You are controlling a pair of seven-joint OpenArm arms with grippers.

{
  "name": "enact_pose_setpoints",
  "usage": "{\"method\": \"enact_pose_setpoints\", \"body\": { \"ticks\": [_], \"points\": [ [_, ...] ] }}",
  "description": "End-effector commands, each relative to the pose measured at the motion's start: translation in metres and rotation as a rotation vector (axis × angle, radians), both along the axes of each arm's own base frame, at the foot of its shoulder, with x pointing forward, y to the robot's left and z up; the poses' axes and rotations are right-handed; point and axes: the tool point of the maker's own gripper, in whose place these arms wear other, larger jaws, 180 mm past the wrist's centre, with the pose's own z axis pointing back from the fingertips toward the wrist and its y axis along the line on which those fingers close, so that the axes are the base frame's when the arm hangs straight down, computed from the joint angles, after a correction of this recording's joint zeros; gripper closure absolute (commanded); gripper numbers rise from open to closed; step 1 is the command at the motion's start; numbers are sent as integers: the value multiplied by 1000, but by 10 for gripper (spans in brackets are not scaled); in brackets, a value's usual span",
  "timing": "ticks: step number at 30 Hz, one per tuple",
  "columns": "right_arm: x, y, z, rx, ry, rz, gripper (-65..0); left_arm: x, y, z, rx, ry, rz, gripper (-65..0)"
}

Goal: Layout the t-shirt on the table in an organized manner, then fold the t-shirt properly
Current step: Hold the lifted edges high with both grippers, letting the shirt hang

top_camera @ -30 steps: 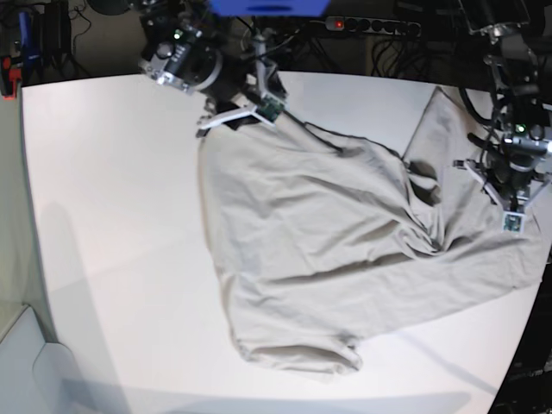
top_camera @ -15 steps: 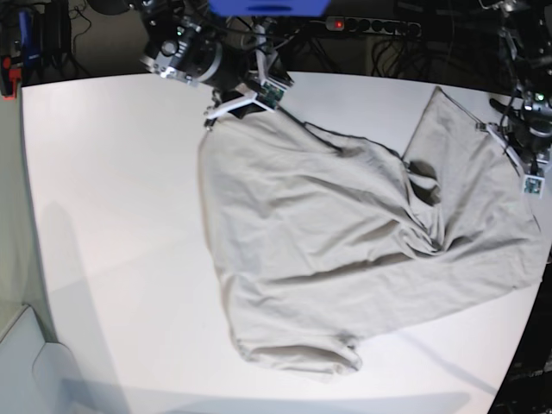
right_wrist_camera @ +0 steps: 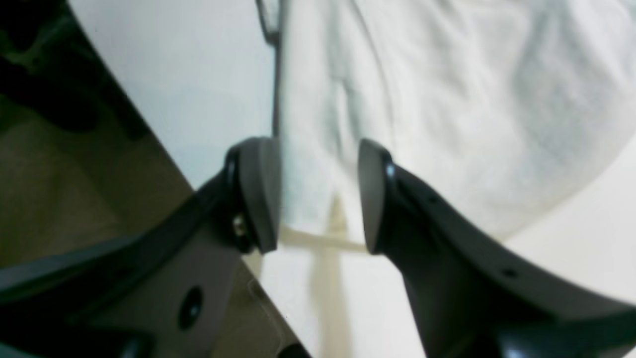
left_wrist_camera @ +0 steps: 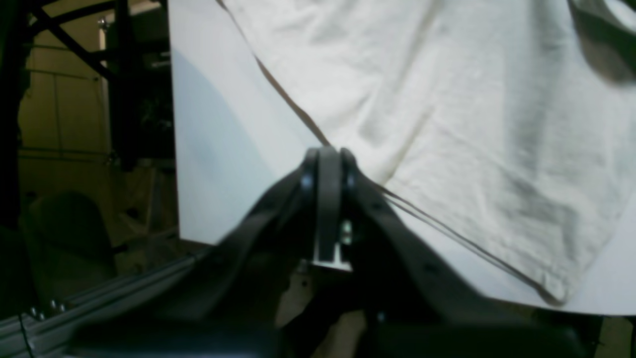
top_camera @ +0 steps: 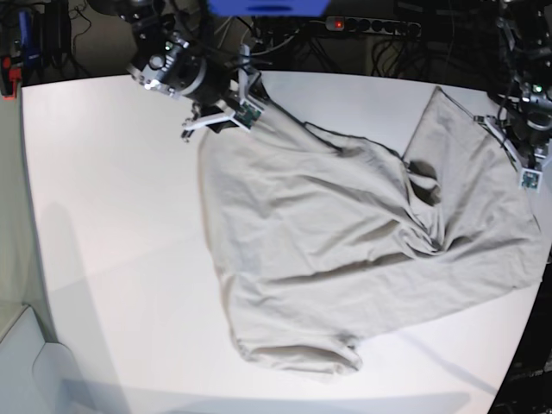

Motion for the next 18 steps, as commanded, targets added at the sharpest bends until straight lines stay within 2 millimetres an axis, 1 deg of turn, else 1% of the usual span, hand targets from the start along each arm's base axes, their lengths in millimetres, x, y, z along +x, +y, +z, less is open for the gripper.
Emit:
{"method": "enact_pose_setpoints", "body": {
  "ticks": [1, 5, 9, 16, 18],
  "points": [
    [1, 3, 3, 25, -8, -11, -261, 6, 4, 12, 25, -35, -8, -1],
    [1, 8, 6, 68, -25, -11, -262, 6, 4, 12, 25, -35, -8, -1],
    [-1, 8, 4, 66, -17, -12, -261, 6, 4, 12, 25, -35, -8, -1],
    [-7, 6, -14, 54, 34, -14, -259, 8, 4, 14, 25, -40, -8, -1],
    [-8, 6, -15, 53, 37, -14, -259, 8, 4, 14, 25, -40, -8, -1]
  ]
}}
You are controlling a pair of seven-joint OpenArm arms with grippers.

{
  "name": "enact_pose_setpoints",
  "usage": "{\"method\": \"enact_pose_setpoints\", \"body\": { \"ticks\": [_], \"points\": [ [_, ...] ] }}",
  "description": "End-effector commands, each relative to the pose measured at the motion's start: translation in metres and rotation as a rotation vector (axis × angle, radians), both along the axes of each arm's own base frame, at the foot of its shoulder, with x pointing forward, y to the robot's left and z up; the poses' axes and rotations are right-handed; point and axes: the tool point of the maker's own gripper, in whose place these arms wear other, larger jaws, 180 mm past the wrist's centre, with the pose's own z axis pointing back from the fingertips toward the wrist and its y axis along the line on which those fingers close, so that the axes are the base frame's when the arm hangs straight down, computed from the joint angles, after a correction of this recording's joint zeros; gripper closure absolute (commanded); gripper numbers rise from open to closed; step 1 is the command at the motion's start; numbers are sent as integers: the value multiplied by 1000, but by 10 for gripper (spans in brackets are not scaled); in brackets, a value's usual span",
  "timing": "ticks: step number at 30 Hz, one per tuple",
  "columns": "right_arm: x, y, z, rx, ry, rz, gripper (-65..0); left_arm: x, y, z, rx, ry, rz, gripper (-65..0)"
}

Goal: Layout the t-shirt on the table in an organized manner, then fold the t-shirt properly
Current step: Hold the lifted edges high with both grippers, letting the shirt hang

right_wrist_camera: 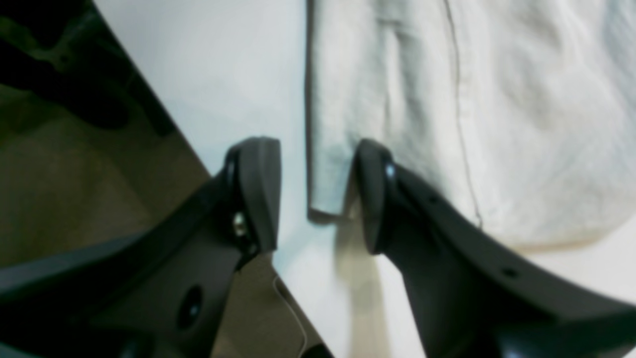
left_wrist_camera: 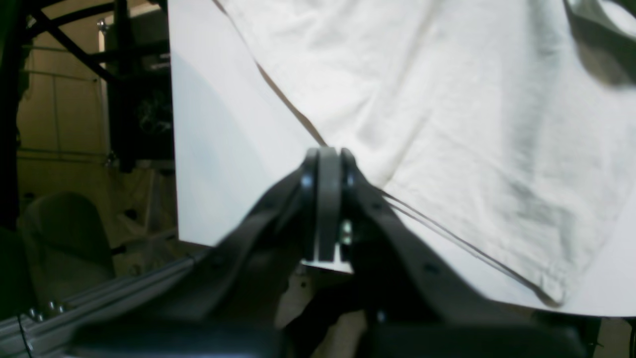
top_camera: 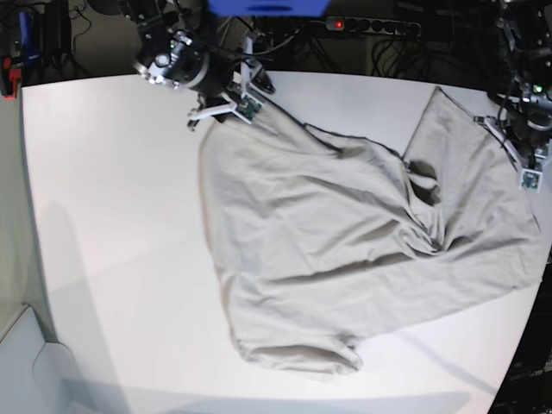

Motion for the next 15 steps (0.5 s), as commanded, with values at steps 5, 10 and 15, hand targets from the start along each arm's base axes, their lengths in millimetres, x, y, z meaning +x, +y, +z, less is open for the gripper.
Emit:
{"method": "enact_pose_setpoints", "body": {
  "ticks": [5, 10, 15],
  "points": [
    [10, 0, 3, 4, -20, -11, -256, 7, 4, 13, 25, -39, -8, -1],
    [8, -2, -12, -11, 19, -8, -156, 7, 4, 13, 25, -39, -8, -1],
    [8, -3, -12, -13, 21, -7, 0, 7, 4, 13, 25, -39, -8, -1]
  ]
}}
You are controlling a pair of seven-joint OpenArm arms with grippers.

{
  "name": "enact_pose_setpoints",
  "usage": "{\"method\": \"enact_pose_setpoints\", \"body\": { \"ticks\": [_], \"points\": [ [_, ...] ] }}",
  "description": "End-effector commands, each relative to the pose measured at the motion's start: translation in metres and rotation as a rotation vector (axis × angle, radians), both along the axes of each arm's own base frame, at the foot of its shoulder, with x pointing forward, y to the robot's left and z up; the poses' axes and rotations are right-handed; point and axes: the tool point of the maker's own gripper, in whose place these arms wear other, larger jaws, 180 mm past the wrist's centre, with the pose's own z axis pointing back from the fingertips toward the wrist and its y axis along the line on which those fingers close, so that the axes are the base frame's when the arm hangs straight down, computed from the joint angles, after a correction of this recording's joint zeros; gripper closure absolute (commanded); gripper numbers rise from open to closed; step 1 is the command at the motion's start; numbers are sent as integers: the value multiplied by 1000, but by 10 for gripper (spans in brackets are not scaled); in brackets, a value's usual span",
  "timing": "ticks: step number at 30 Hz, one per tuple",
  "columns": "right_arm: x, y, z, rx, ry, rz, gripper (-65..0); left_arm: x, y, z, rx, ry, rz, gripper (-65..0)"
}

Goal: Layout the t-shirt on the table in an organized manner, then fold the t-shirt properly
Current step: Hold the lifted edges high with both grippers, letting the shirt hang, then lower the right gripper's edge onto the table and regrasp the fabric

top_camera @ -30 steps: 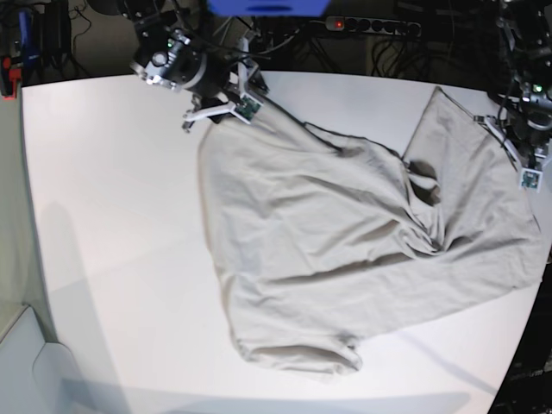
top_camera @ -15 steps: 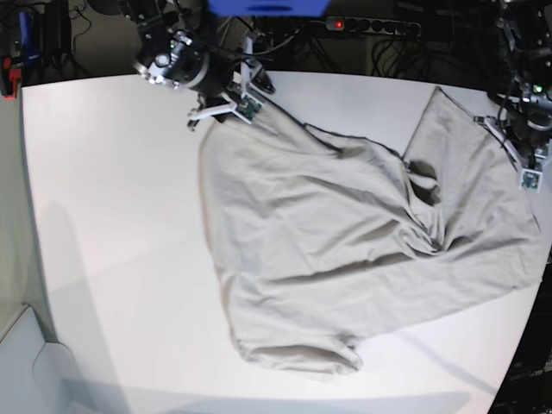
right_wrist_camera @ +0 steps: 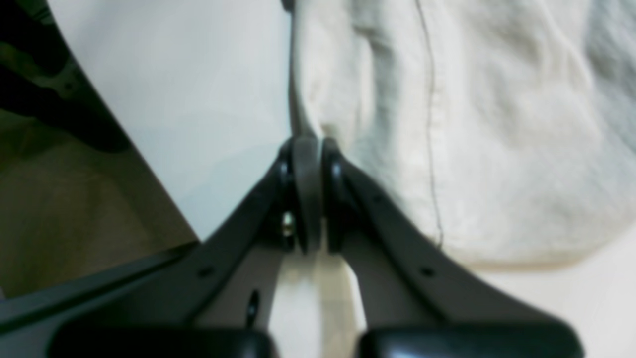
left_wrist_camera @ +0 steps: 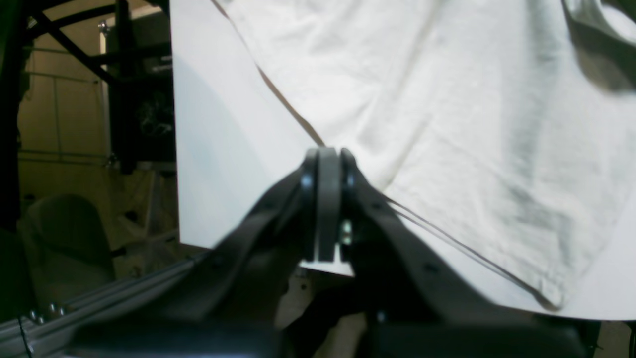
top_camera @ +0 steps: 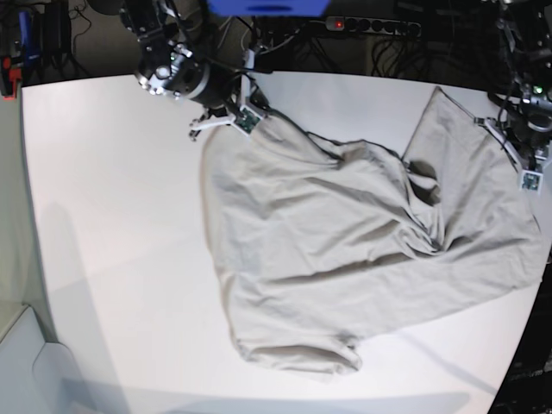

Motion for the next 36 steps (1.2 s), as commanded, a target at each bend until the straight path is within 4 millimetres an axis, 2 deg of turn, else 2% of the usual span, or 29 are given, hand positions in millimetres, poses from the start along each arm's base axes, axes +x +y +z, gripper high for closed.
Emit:
{"method": "enact_pose_setpoints", "body": {
  "ticks": [1, 3, 9, 11, 15, 21, 23, 27, 34, 36],
  "points": [
    [-6, -5, -4, -47, 17, 11, 0, 6, 4, 12, 25, -34, -8, -1],
    [-3, -3, 5, -38, -9, 11, 0, 6, 4, 12, 25, -34, -8, -1],
    [14, -2, 55, -28, -162, 72, 0, 5, 4, 12, 25, -33, -8, -1],
    [19, -6, 65, -49, -198, 80, 0, 5, 4, 12, 25, -31, -8, -1],
    [48, -16, 82, -118, -272, 87, 0, 4, 4, 11, 25, -28, -8, -1],
    [110, -29, 115, -202, -398, 63, 0, 0, 11, 13, 28, -35, 18, -1],
    [128, -33, 118, -226, -410, 52, 0, -1, 11, 12, 21, -37, 26, -1],
    [152, -35, 109, -239, -384, 37, 0, -3, 15, 14, 25, -40, 41, -1],
    [170, -43, 80, -267, -297, 24, -2, -5, 14, 12, 24, -33, 39, -1],
    [174, -45, 78, -272, -291, 22, -48, -4, 13, 12, 23, -35, 35, -1]
  ]
}}
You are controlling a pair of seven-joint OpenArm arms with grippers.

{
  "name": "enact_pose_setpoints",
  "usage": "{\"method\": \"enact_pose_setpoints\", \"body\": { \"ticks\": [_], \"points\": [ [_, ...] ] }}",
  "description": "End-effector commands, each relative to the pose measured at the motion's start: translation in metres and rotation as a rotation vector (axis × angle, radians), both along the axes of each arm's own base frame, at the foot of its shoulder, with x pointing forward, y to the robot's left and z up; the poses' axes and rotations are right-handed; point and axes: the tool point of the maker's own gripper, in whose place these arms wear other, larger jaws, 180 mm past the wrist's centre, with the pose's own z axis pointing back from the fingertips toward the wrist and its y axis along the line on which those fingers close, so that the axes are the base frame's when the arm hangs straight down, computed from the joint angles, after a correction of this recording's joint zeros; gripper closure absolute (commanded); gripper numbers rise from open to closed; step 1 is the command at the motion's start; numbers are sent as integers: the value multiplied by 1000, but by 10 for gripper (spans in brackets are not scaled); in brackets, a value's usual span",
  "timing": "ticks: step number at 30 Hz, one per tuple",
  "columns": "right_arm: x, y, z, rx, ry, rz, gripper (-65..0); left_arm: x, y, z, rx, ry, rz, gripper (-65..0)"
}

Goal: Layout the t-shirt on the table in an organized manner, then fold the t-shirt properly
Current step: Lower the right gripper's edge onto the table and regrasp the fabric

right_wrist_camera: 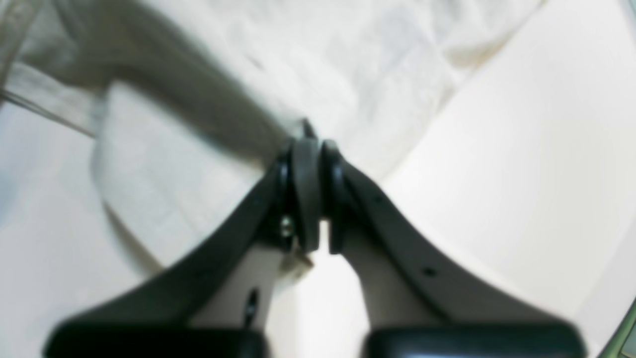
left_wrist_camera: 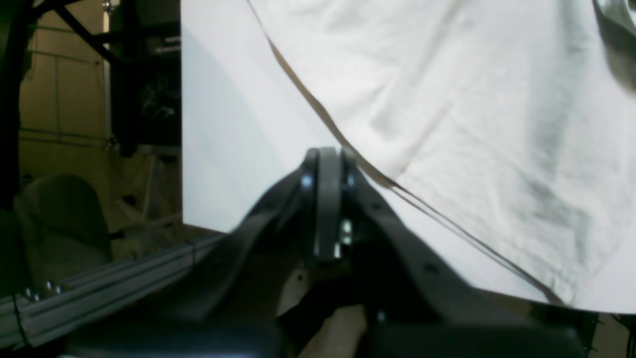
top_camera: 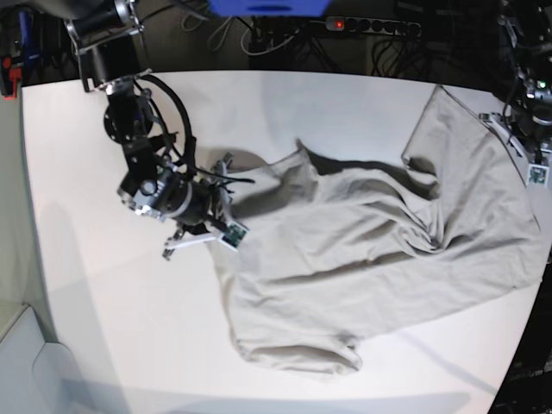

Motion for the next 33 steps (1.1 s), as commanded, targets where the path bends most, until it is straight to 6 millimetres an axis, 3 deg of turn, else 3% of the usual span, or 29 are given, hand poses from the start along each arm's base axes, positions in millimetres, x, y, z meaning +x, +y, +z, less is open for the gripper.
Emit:
{"method": "enact_pose_setpoints", "body": {
  "ticks": [1, 6, 8, 13, 19, 24, 33],
  "points": [
    [11, 4, 18, 26, -51, 10, -77, 6, 3, 12, 26, -32, -11, -1],
    [13, 1, 26, 26, -78, 8, -256, 15, 3, 17, 25, -57, -12, -1],
    [11, 0, 36, 27, -109, 14, -294, 15, 3, 17, 24, -58, -10, -1],
    [-19, 7, 55, 50, -165, 48, -298, 15, 3, 18, 25, -58, -12, -1],
    [-54, 12, 24, 92, -81, 66, -298, 13, 3, 16, 24, -52, -11, -1],
    [-74, 22, 13, 166, -55, 91, -298, 10, -1, 11, 5, -52, 3, -1],
    [-81, 24, 3, 187, -29, 93, -298, 10, -2, 11, 3, -52, 3, -1]
  ]
}}
